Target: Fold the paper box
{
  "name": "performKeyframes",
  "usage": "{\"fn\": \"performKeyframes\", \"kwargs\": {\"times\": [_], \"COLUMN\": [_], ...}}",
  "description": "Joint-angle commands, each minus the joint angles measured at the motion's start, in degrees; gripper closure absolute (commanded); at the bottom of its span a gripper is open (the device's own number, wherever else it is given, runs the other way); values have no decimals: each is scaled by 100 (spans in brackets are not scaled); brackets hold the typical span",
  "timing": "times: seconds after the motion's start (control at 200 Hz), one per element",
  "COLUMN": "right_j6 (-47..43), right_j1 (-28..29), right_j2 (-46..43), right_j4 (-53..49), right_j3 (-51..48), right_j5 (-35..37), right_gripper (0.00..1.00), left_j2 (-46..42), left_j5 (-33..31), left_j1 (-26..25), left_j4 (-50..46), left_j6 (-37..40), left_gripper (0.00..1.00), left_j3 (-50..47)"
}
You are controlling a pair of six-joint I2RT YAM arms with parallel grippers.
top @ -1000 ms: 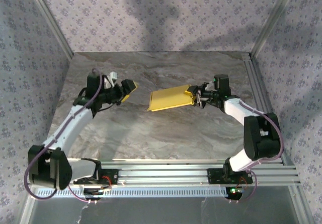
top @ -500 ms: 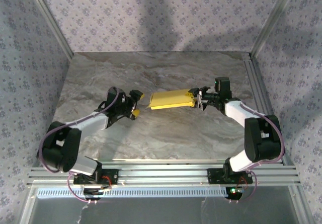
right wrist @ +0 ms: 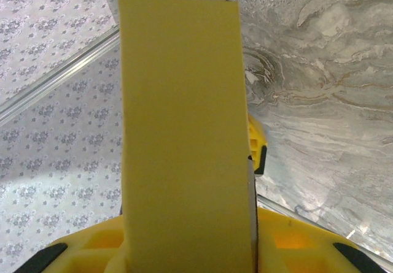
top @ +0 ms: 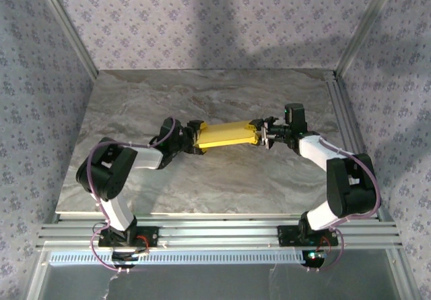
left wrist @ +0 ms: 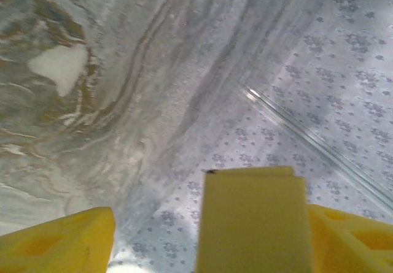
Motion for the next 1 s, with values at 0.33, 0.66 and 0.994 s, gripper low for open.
{"fn": "performKeyframes", "kwargs": {"times": [0.33,0.66,0.994], "right_j6": [-5,-3673,-10256], "right_j1": [0,-596,1763], "right_j2": [102,-1309,-4864], "right_j4": [158,-3032,-924], "right_j3": [-100,882,-997], "right_j5": [-128,1202,3334], "right_gripper": [65,32,1], "left_j2": [-452,-1219,-2374], "left_j5": [4,72,9], "left_j1": [-44,173,729], "left_j4": [31,-1539,-4938], "left_j6": [-901,-728,606], "left_gripper": [73,92,93], "left_j3": [-125,-227,351]}}
